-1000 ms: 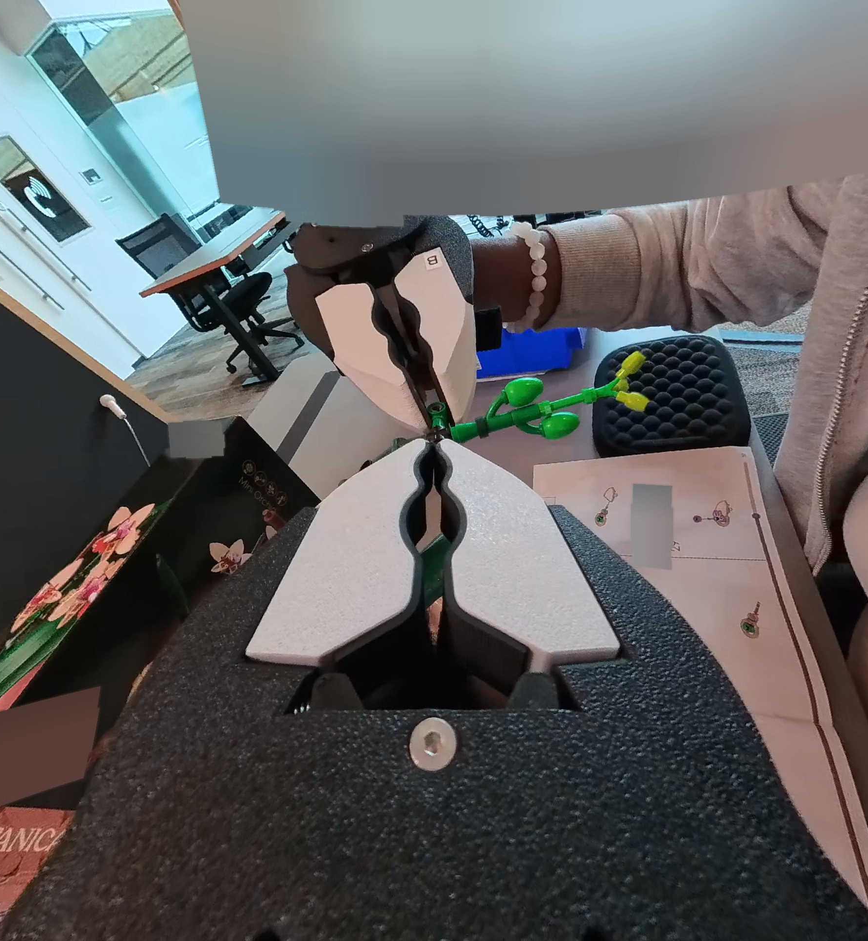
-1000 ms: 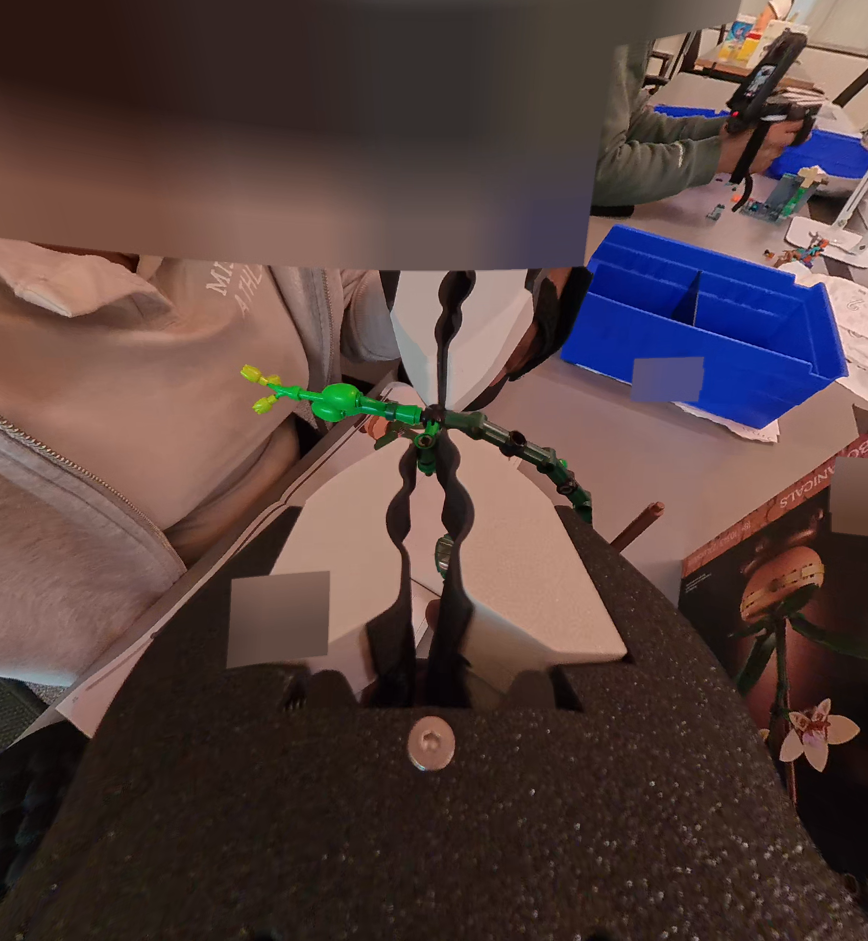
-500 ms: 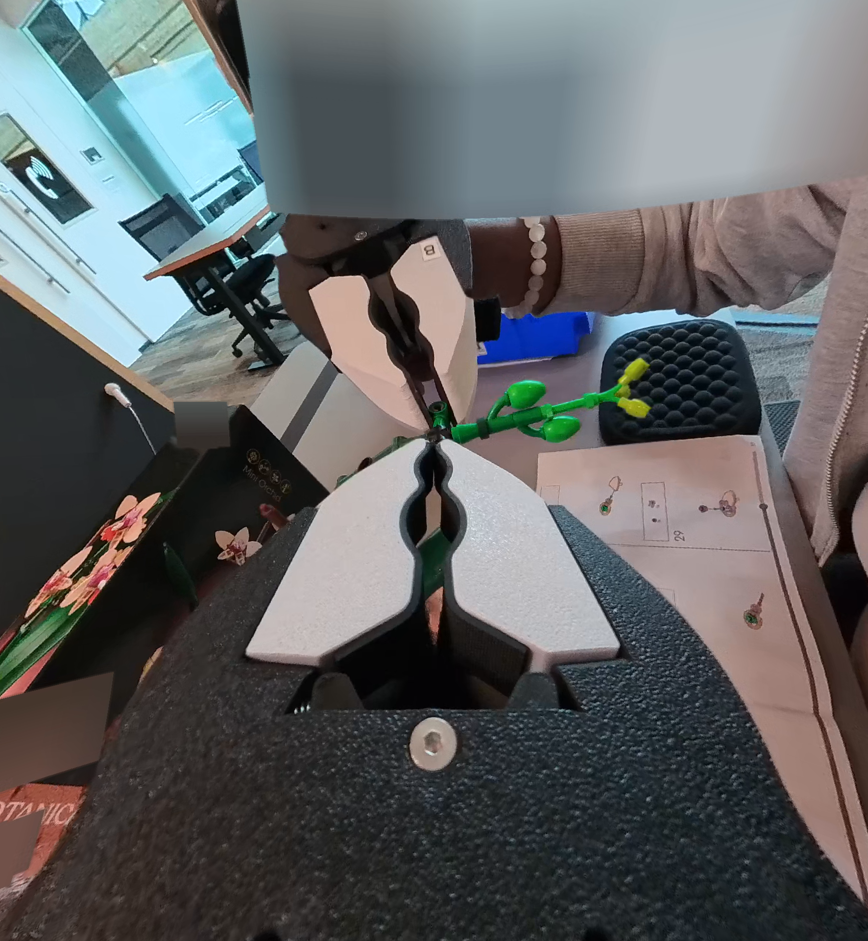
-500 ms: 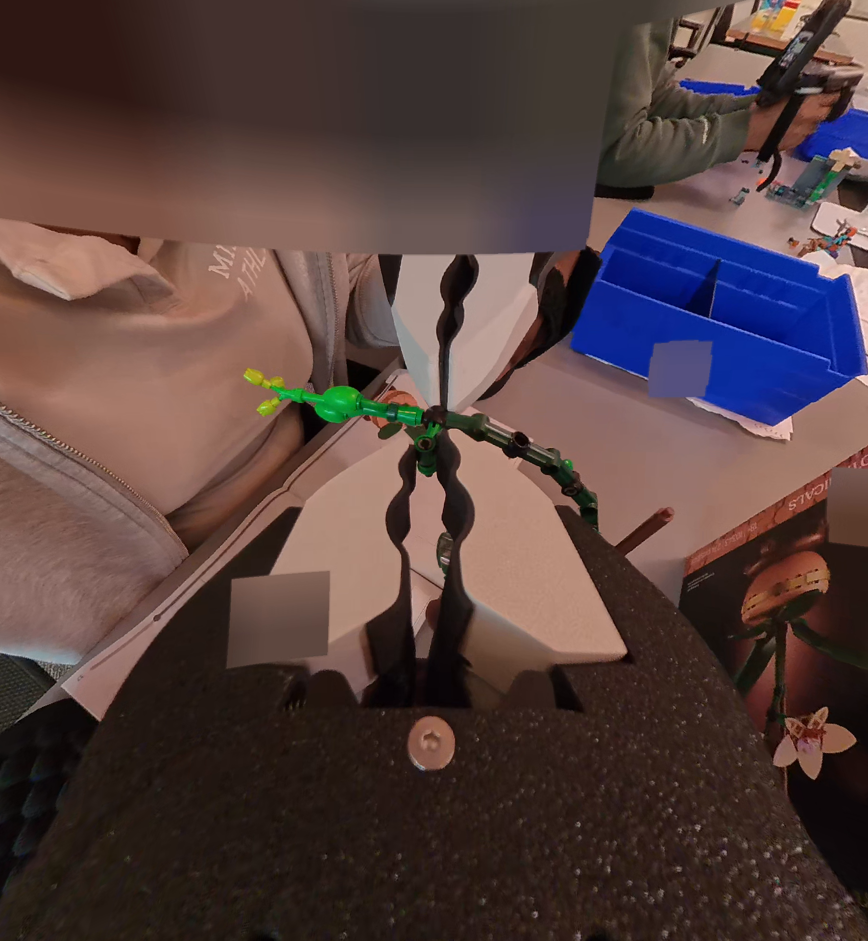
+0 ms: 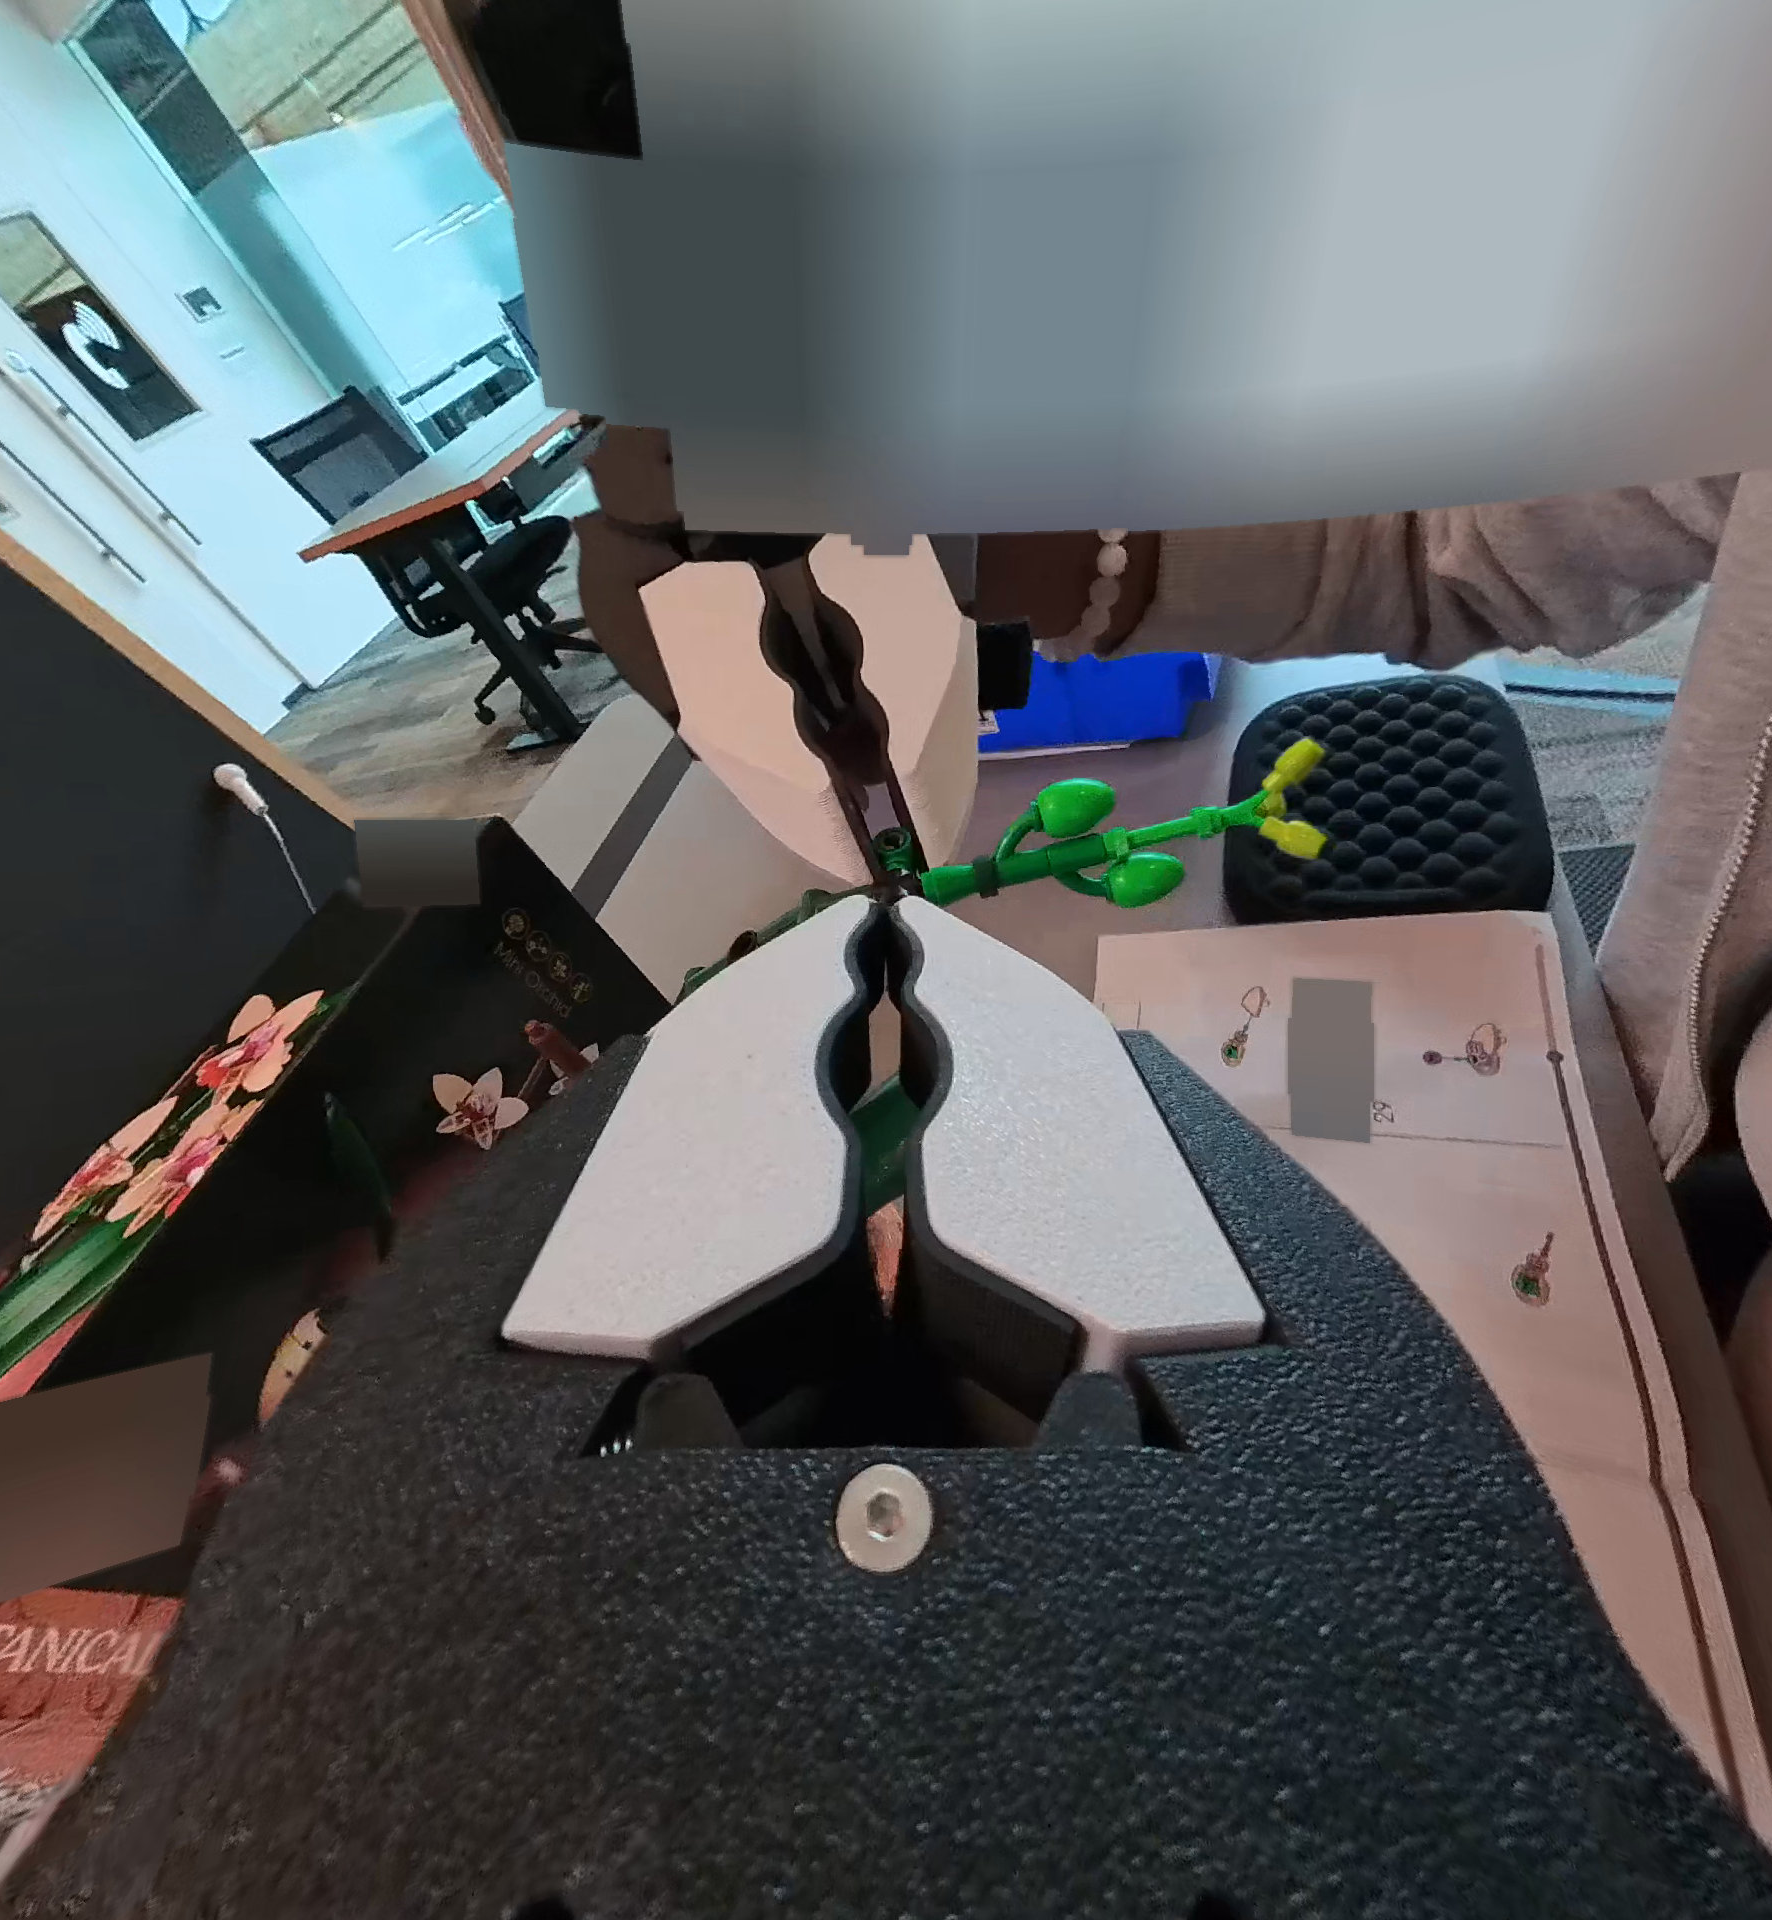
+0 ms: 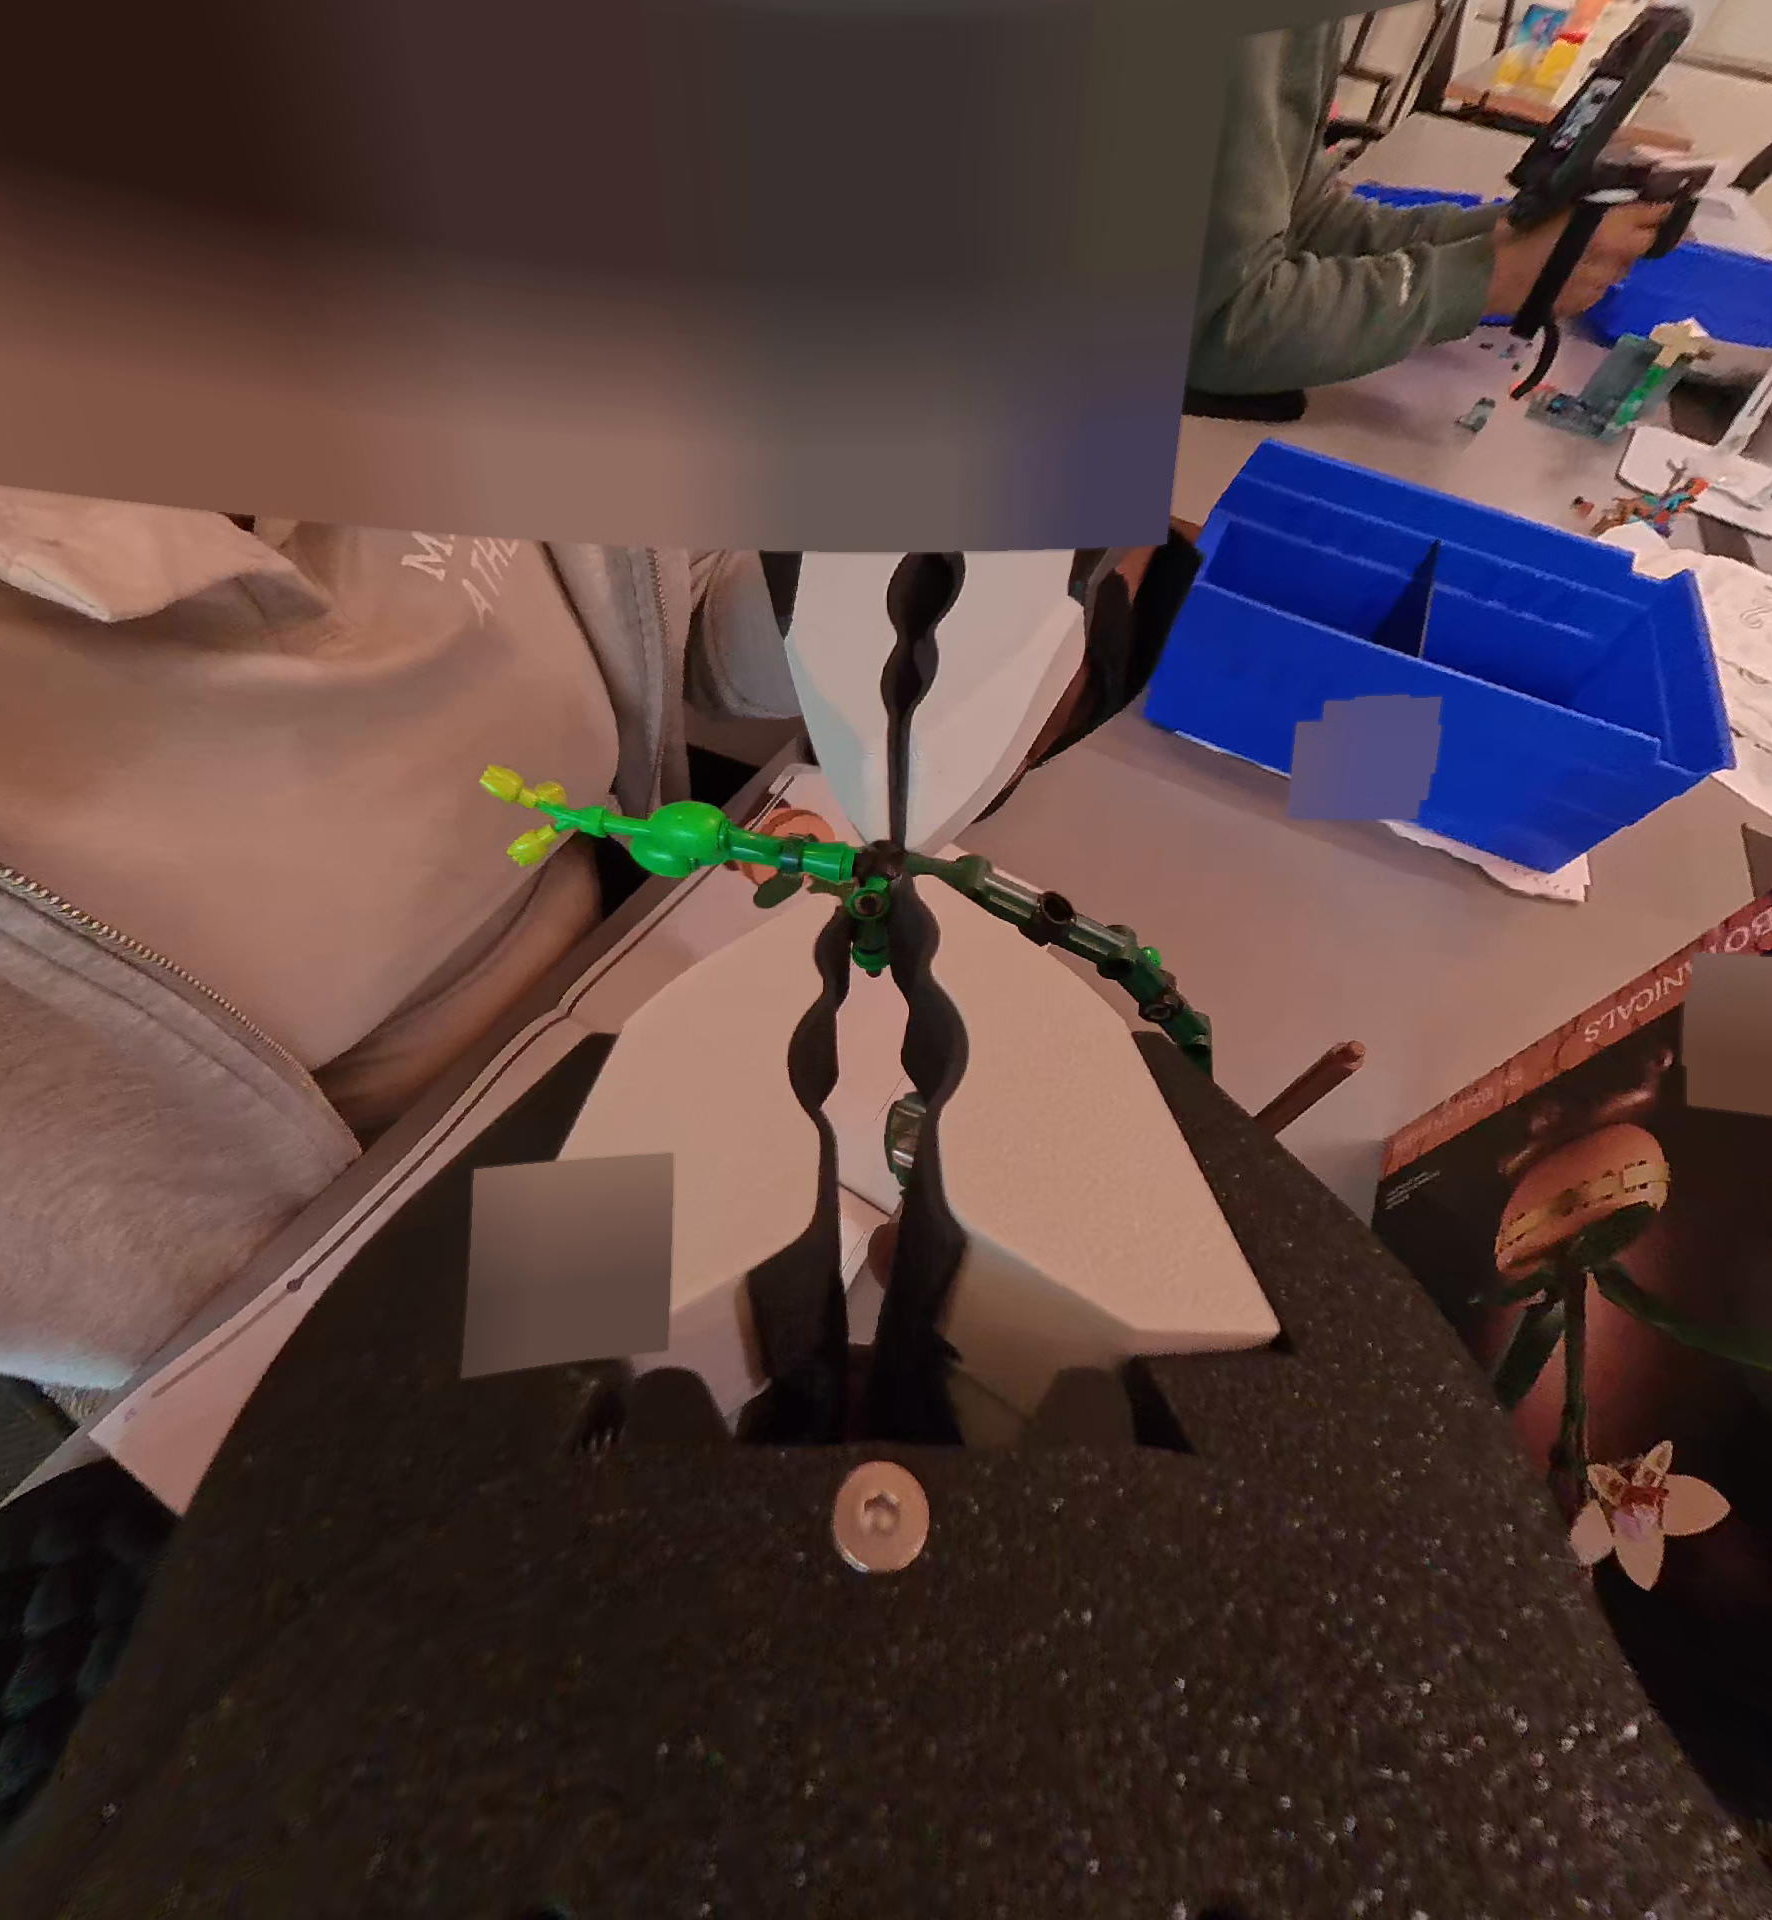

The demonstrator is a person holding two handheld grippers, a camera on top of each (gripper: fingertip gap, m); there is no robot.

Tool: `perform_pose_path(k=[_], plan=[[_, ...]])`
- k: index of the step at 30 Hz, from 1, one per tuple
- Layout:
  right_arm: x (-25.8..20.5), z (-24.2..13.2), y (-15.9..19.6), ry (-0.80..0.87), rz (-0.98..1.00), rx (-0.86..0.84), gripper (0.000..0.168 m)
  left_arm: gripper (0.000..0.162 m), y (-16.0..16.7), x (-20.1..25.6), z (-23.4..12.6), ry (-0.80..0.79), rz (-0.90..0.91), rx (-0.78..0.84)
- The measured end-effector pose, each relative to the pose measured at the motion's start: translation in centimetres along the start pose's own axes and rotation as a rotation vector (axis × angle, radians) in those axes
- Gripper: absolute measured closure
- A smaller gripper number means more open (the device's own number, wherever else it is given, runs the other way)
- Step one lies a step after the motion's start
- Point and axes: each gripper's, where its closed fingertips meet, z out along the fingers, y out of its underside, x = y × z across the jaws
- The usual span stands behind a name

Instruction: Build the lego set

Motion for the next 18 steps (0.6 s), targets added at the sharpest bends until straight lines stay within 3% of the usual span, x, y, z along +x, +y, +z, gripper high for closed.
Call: perform_pose_path(k=[4, 8, 13, 18], plan=[[0.4, 0.0, -0.4, 0.079, -0.002, 0.083, 0.160, 0.162, -0.2, -0.4, -0.2, -0.035, -0.005, 0.013], [0.6, -0.4, 0.4, 0.162, 0.020, 0.100, 0.144, 0.162, -0.2, -0.6, -0.3, -0.035, -0.013, 0.018], [0.2, -1.3, 0.2, 0.235, 0.063, 0.210, 0.151, 0.162, 0.2, -0.3, -0.2, -0.018, -0.005, 0.009], [0.2, -0.6, 0.0, 0.251, 0.056, 0.216, 0.156, 0.162, 0.1, -0.1, 0.0, -0.009, 0.008, 0.011]])
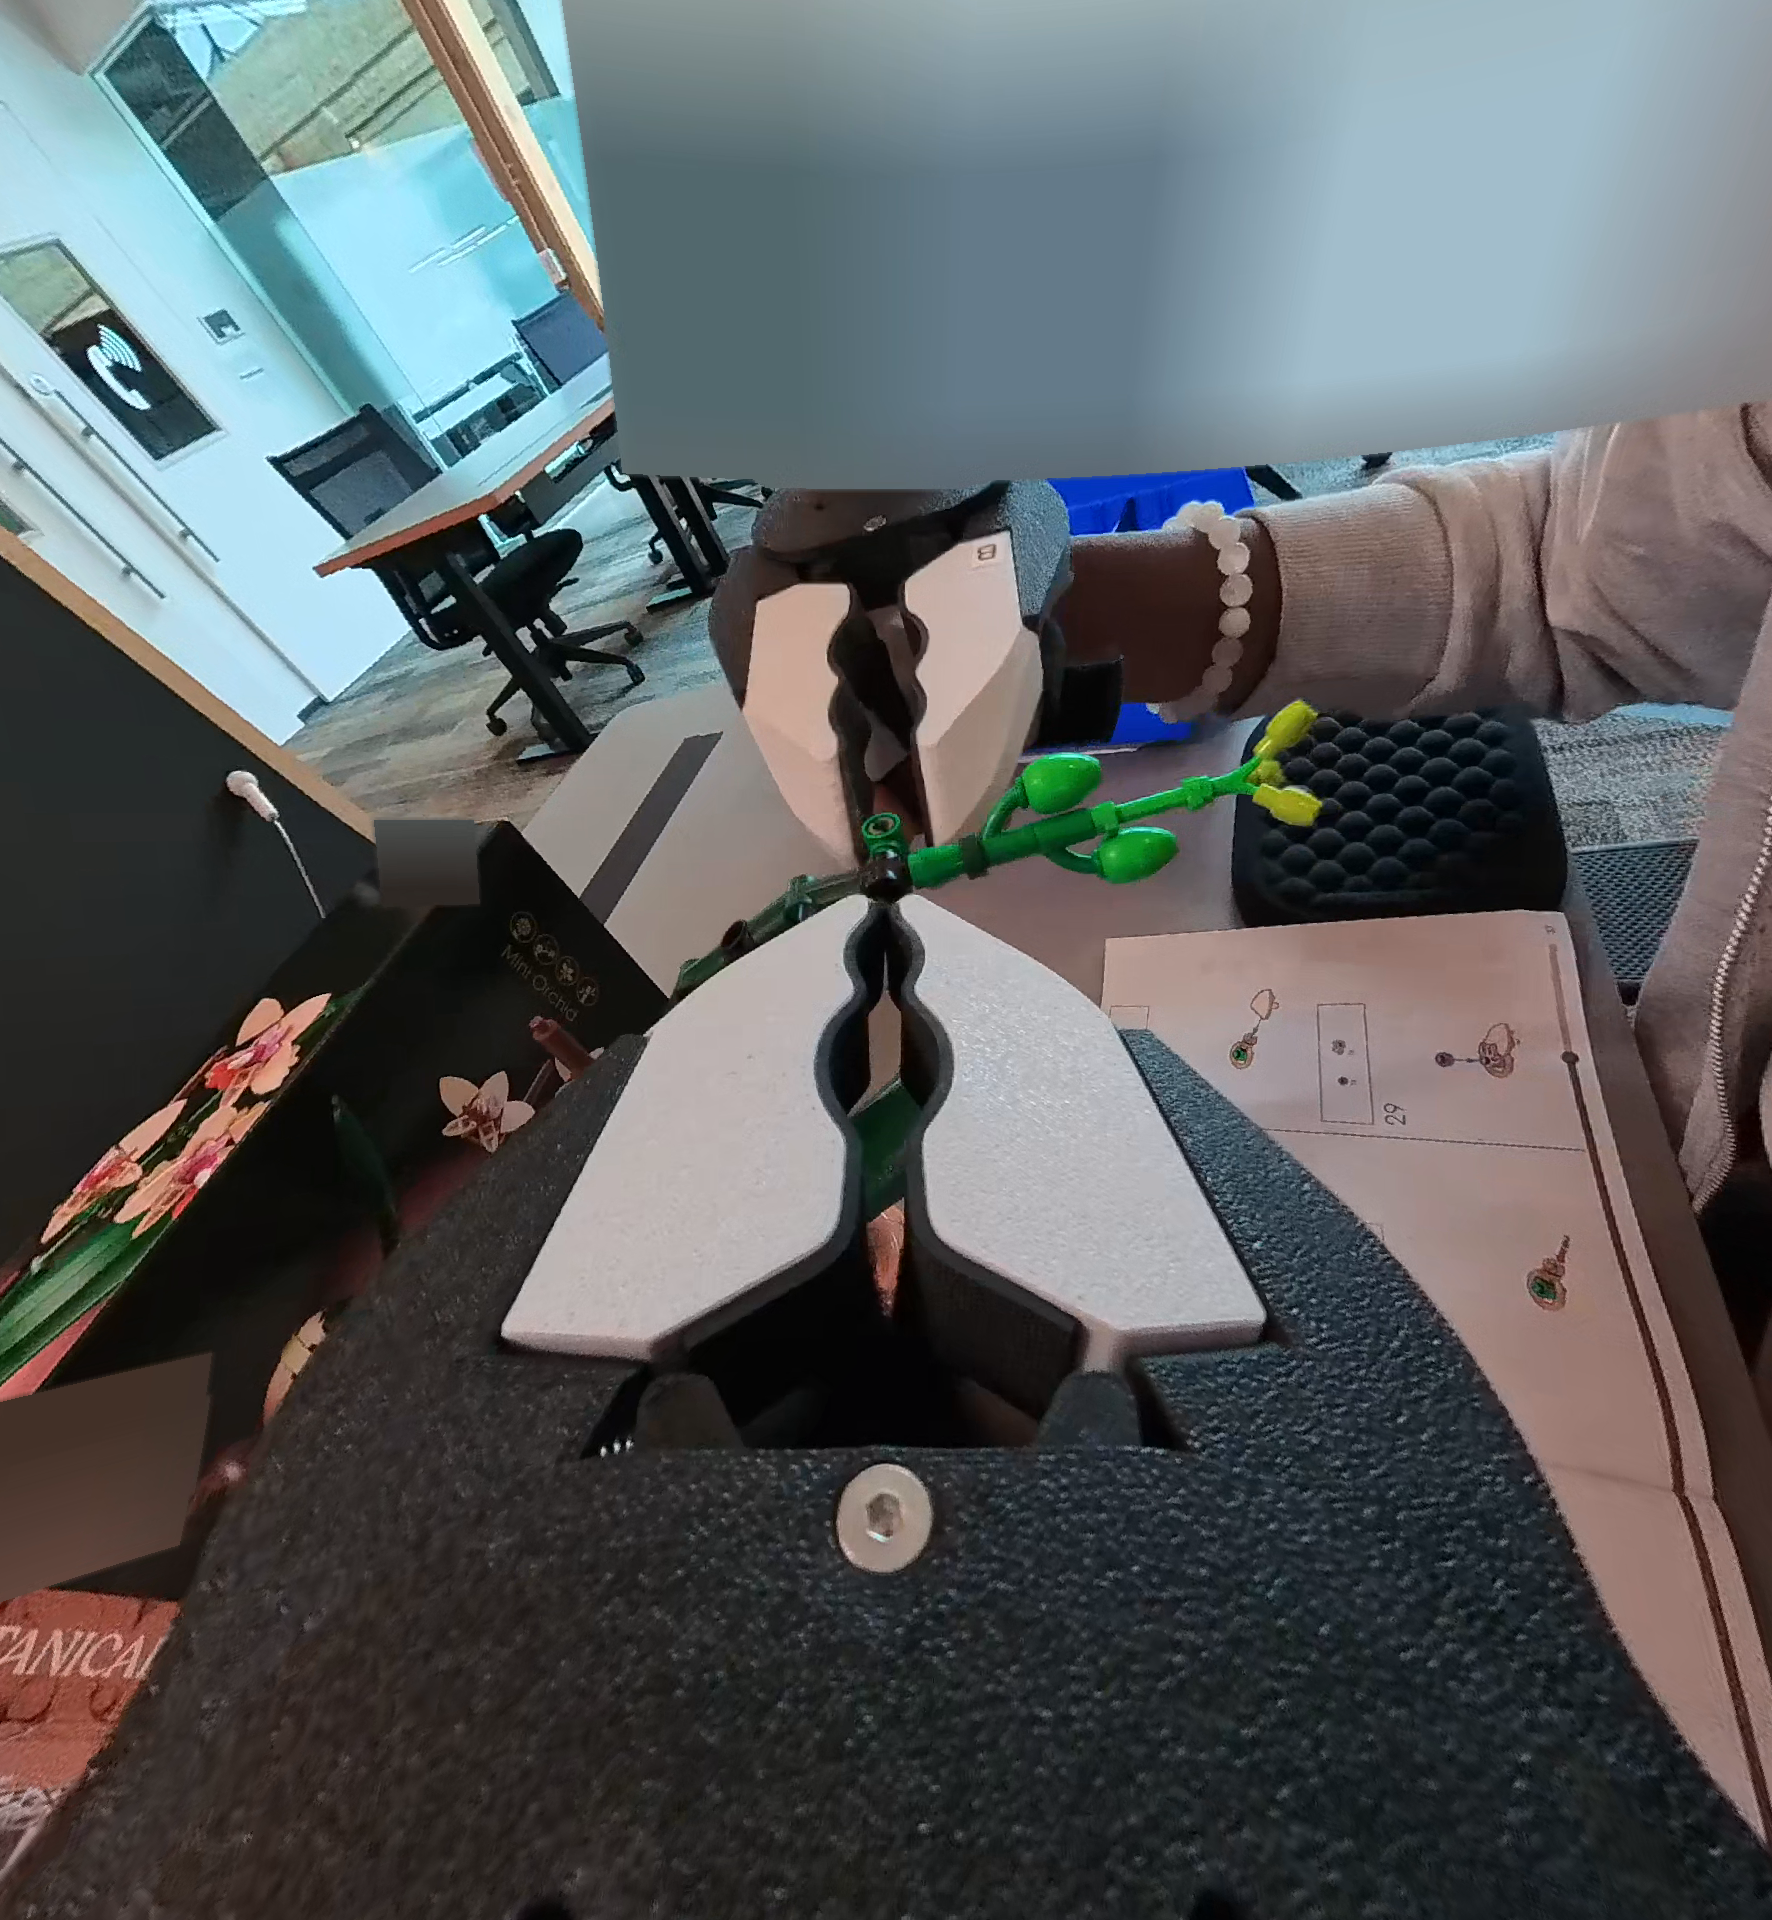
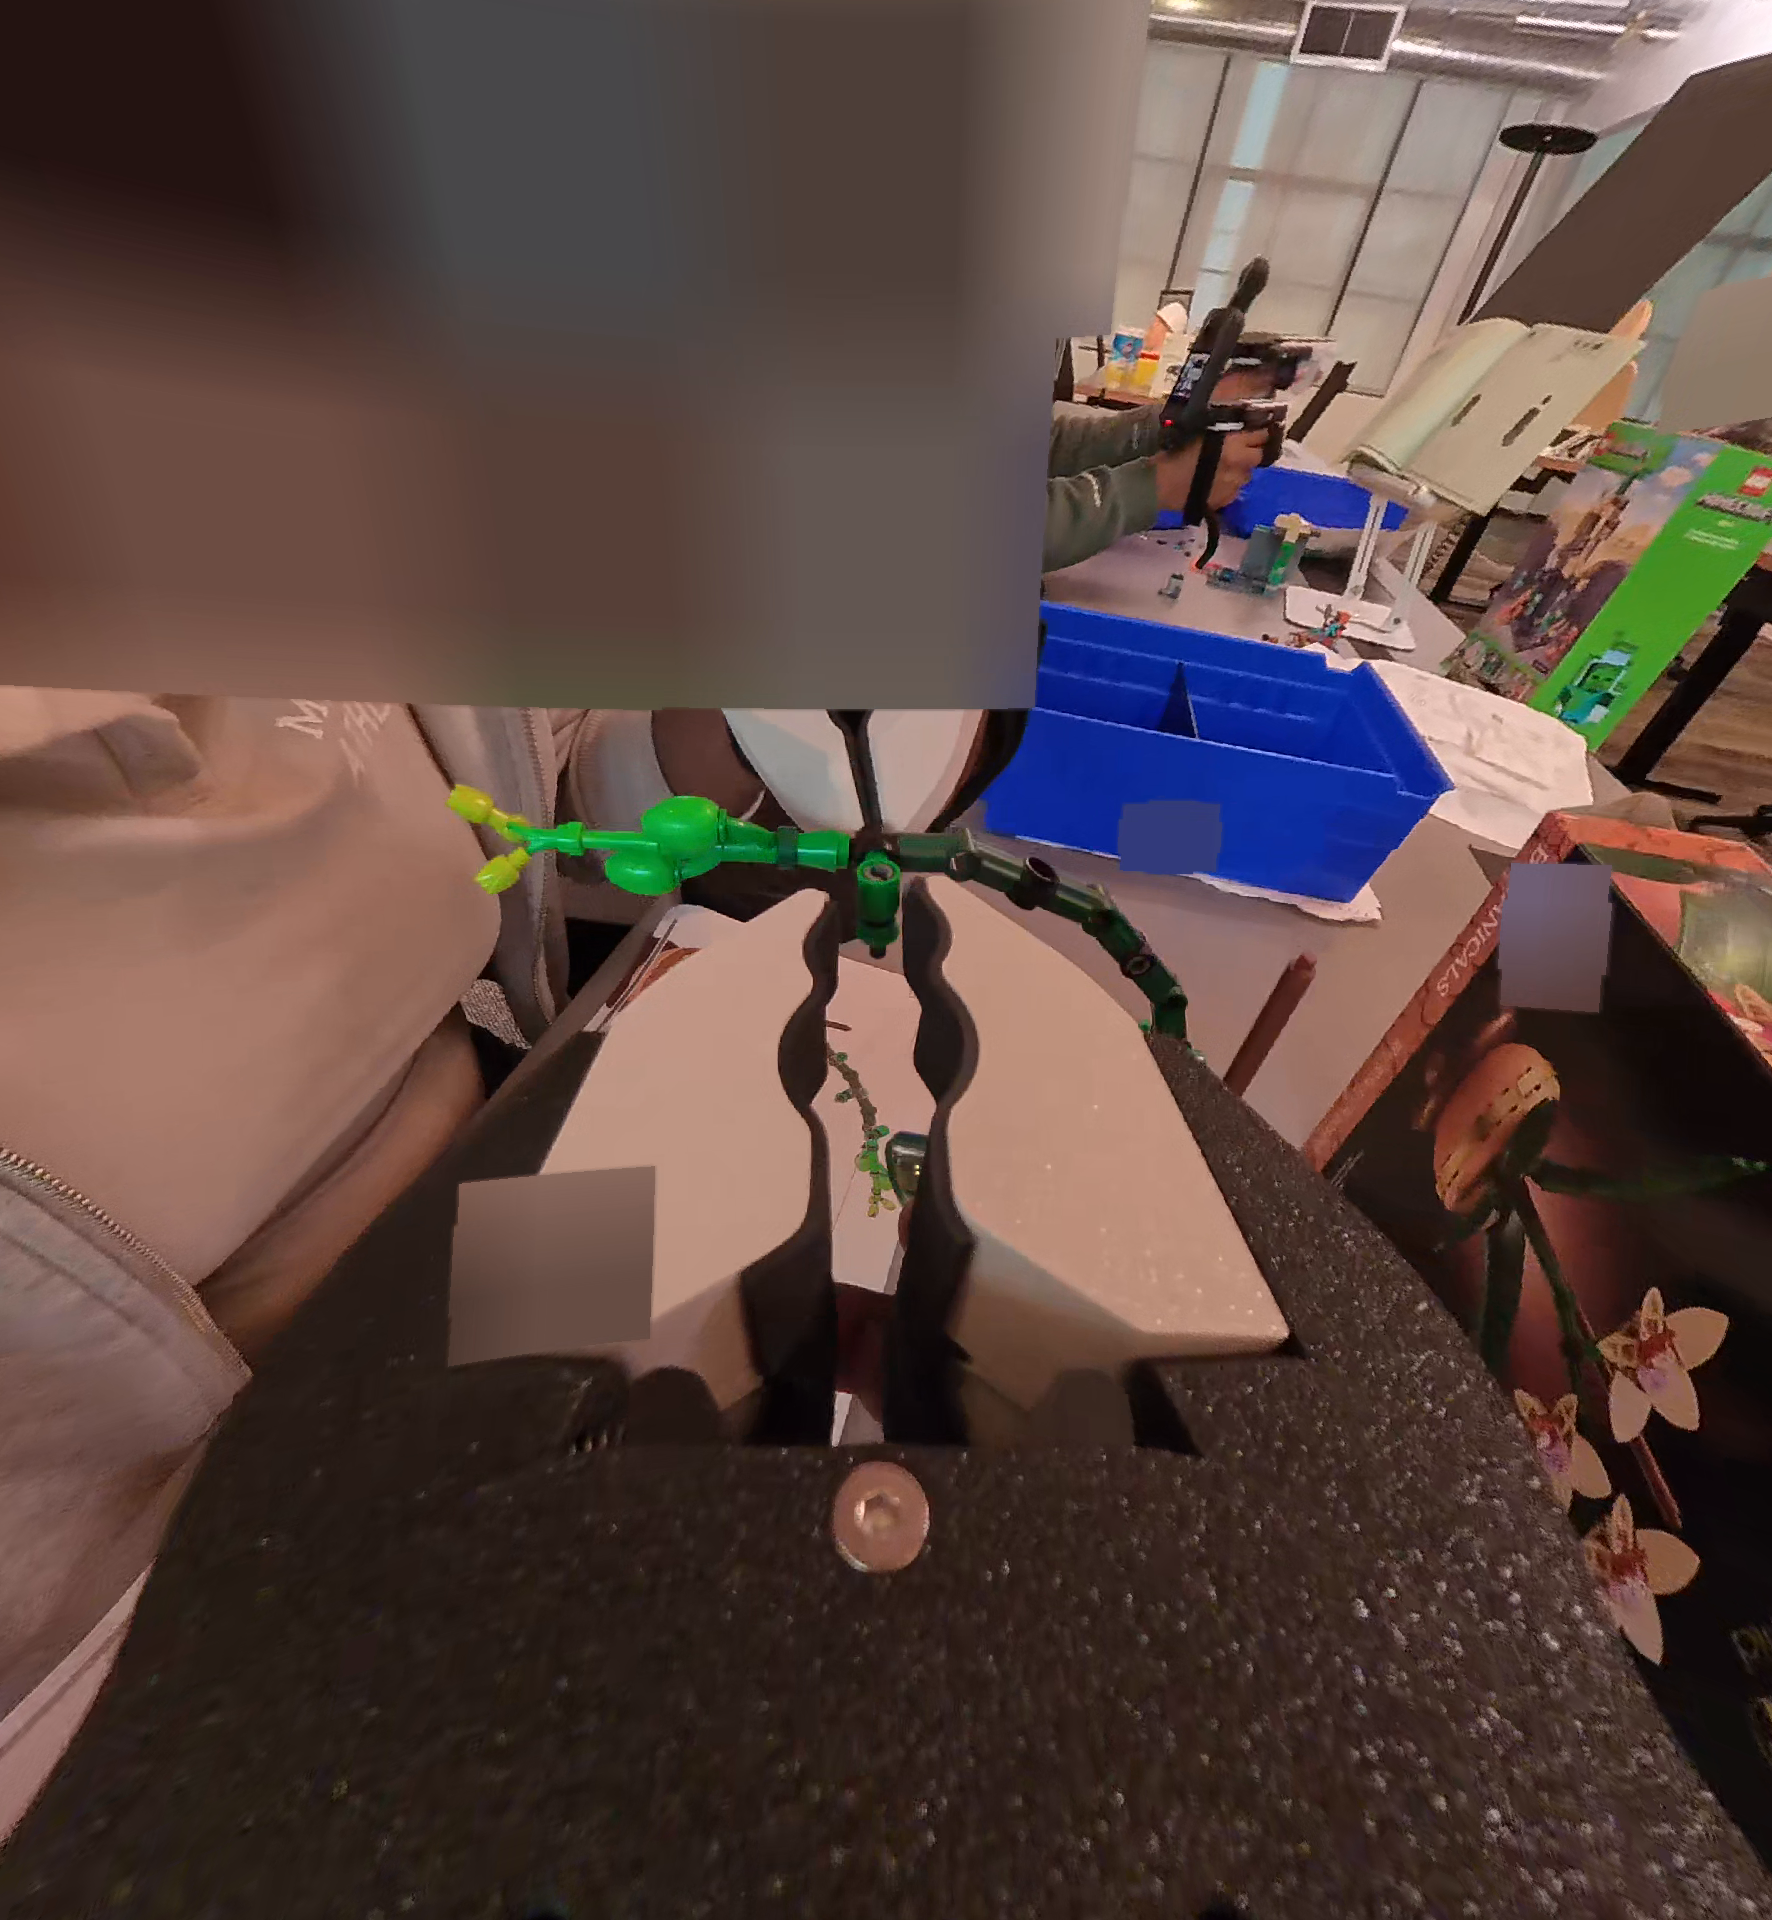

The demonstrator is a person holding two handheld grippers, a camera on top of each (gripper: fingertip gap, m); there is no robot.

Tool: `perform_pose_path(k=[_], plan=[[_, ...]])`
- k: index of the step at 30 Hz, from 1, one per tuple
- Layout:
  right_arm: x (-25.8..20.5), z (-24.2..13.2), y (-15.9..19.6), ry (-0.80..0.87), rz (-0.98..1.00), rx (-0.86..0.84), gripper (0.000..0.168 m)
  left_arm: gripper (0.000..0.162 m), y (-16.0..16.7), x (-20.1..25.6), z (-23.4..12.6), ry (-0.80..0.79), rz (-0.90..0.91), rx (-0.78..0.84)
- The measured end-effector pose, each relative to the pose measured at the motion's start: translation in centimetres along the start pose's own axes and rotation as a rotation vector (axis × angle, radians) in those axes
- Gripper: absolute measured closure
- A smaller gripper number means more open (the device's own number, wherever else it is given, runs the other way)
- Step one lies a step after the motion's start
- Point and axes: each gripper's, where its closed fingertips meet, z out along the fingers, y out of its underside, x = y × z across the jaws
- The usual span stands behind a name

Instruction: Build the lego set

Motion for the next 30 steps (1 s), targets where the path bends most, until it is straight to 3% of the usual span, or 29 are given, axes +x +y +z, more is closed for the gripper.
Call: perform_pose_path(k=[16, 27, 30], plan=[[0.10, 0.51, 0.31, -0.006, -0.004, -0.180, 0.162, 0.162, 0.03, -0.14, 0.19, -0.021, 0.045, -0.063], [0.20, 0.54, 0.25, -0.007, 0.011, -0.179, 0.161, 0.162, 0.08, -0.29, 0.09, -0.020, 0.020, -0.041], [0.75, -0.04, 0.22, 0.044, 0.016, -0.159, 0.147, 0.159, -0.07, -0.17, 0.05, -0.015, 0.005, -0.021]])
